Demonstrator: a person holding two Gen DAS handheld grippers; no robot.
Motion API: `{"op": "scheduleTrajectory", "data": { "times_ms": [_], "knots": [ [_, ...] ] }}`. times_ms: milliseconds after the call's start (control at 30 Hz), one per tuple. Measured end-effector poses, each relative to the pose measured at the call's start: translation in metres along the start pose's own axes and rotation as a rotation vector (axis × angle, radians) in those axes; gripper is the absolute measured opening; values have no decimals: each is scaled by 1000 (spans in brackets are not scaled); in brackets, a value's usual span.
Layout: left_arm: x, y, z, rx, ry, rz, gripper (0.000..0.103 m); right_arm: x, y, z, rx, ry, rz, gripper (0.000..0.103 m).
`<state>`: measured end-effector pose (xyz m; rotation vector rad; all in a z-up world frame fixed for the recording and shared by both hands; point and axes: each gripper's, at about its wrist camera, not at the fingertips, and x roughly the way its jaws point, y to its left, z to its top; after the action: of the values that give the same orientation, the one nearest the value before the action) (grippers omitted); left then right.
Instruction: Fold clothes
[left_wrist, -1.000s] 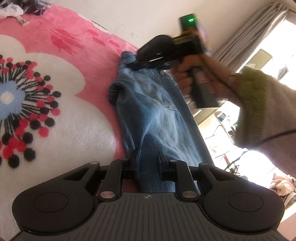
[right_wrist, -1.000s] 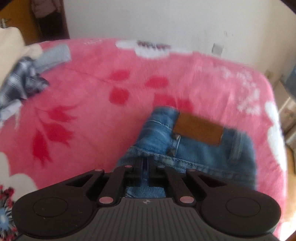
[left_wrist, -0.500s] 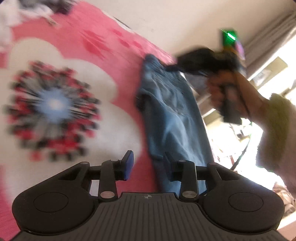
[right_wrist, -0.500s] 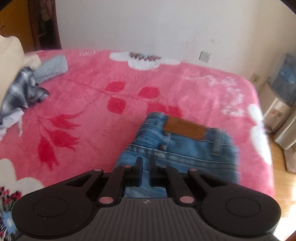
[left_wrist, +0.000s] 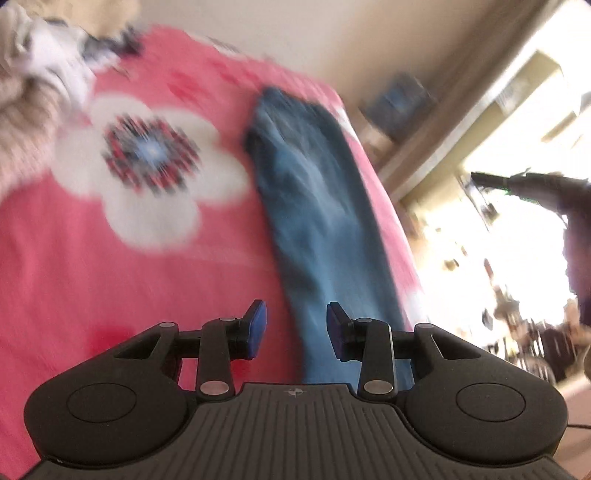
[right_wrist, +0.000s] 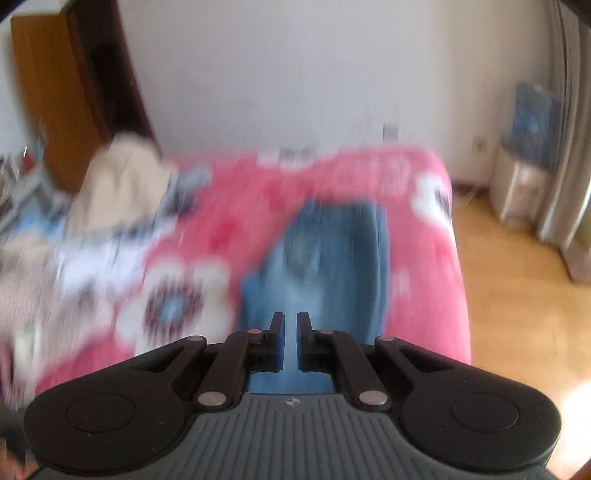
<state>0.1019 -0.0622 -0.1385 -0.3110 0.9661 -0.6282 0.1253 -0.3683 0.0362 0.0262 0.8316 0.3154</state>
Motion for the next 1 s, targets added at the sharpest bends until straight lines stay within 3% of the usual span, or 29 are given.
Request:
{"op": "scheduleTrajectory", "data": {
  "times_ms": [133, 333, 400, 500, 600, 700, 733, 867, 1000],
  "knots": [
    [15, -24, -36, 106, 91, -43, 35, -7, 16, -104, -66, 123, 9, 4],
    [28, -36, -70, 251, 172, -105, 35, 31, 43, -217, -12, 279, 41, 4],
    [31, -32, -77, 262, 197, -115, 35, 18, 50, -241, -9, 270, 55, 4],
    [34, -24, -85, 228, 232, -129, 35, -11, 57, -266, -29, 362, 108, 4],
    [31, -18, -83, 191, 233, -129, 35, -31, 66, -299, -67, 576, 127, 4],
    [27, -12, -80, 155, 233, -127, 35, -41, 74, -307, -144, 670, 132, 4],
    [26, -10, -79, 143, 233, -127, 35, -42, 76, -296, -155, 631, 115, 4],
    [14, -9, -78, 118, 228, -115, 35, -17, 81, -222, -179, 308, 71, 4],
    [4, -13, -81, 136, 216, -100, 35, 49, 88, -162, -214, 92, 30, 4]
  ]
}}
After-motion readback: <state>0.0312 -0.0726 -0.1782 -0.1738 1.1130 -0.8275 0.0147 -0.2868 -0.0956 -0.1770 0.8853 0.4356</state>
